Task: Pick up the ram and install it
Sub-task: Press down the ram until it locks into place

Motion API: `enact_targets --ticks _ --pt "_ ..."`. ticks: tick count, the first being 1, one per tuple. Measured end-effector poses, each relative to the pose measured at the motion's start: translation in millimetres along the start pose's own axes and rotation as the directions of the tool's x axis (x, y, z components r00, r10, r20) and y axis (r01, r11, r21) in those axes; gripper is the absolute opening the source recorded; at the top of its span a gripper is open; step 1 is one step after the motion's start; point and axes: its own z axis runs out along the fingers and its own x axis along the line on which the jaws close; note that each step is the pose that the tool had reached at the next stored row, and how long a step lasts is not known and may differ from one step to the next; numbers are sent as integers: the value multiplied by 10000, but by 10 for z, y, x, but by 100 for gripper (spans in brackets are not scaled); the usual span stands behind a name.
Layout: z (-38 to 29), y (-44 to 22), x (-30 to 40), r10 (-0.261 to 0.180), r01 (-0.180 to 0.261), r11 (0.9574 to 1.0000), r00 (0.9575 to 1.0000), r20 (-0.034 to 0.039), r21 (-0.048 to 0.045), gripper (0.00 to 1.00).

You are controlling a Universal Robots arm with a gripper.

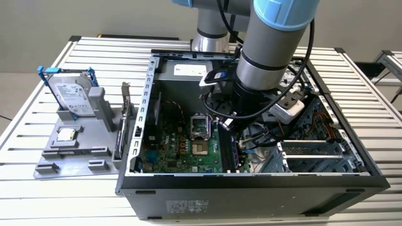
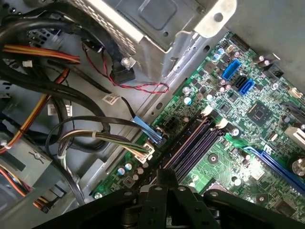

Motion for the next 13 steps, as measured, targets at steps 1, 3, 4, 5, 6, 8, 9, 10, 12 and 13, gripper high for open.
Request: enact_targets --ticks 1,3,4,5,6,8,9,10,12,13 --pt "0 0 0 -105 105 9999 9999 0 -1 0" --pt "0 0 0 -306 306 9995 9995 0 -3 0" --pt "0 0 0 -405 405 9992 9992 0 -3 0" --pt "0 0 0 -503 503 9987 9987 0 -4 0" --pt "0 -1 0 -603 603 9982 9982 -1 -5 0" --pt "0 -1 0 -812 812 9967 9967 0 -7 0" --pt "0 -1 0 -909 909 9959 9959 -1 -7 0" --pt "0 -1 1 -1017 1017 9948 9948 -1 -8 0" --pt "0 -1 1 -1581 1581 9874 9874 -1 -13 0" --pt "0 -2 1 -1682 1682 9857 9858 -1 -13 0"
